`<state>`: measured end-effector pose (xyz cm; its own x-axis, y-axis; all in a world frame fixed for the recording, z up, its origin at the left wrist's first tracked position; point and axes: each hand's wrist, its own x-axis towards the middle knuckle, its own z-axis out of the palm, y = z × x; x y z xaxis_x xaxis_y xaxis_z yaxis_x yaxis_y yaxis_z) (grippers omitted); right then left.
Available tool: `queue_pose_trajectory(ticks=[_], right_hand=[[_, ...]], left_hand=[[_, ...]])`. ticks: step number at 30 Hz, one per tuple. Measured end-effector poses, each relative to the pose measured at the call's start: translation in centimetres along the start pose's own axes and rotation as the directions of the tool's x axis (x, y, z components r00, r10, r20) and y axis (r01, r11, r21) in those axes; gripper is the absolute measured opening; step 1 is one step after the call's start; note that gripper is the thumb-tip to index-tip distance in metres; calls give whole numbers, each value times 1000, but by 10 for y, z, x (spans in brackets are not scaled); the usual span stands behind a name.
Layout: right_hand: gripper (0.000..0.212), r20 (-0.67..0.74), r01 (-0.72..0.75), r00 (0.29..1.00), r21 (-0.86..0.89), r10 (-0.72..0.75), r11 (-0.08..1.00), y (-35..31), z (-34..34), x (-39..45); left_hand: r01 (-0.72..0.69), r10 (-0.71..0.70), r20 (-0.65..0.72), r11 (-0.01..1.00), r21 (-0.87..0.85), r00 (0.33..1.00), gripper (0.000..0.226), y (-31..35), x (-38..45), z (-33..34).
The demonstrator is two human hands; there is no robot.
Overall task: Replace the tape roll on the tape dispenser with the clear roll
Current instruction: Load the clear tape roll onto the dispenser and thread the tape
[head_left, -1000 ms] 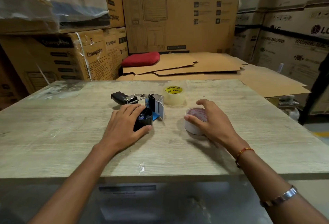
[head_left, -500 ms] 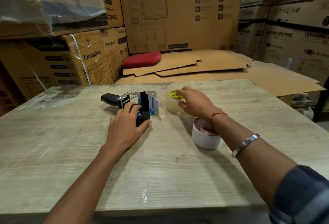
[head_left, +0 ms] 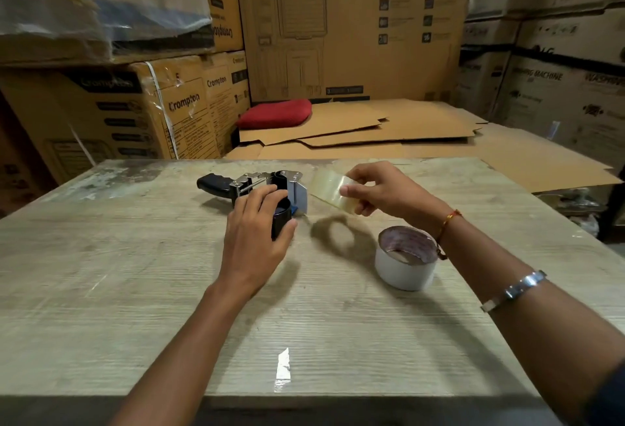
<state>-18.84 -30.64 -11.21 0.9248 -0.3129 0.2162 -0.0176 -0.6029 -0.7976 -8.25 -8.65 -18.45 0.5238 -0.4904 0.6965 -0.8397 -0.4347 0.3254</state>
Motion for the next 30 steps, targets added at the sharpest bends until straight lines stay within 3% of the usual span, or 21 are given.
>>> queue_pose_trajectory(ticks=[5,10,18,21,25,30], right_hand=[[18,94,-30,996,309,0,951,-37,14,-39],[22,178,-81,984,518,-14,852,-59,41,-80],[33,191,17,976,407,-103,913,-69,66,-118],[30,199,37,972,396,-126,918,-71,75,-124],[12,126,31,989,370,-83,929,-67,90,-128],[22,19,10,1000,337,-17,941,-66,103,-127]], left_hand=[[74,-87,-24,940,-332,996,59,38,-20,-20],[372,-352,174,638,-675,920,68,57,-48,-45],[433,-338,300,449,-781,892,41,44,-75,-82],[429,-349,296,410,-805,889,42,42,-77,-87],[411,-383,267,367,-835,885,42,39,-79,-86],[457,-386,329,309,-834,862,39,35,-74,-81]])
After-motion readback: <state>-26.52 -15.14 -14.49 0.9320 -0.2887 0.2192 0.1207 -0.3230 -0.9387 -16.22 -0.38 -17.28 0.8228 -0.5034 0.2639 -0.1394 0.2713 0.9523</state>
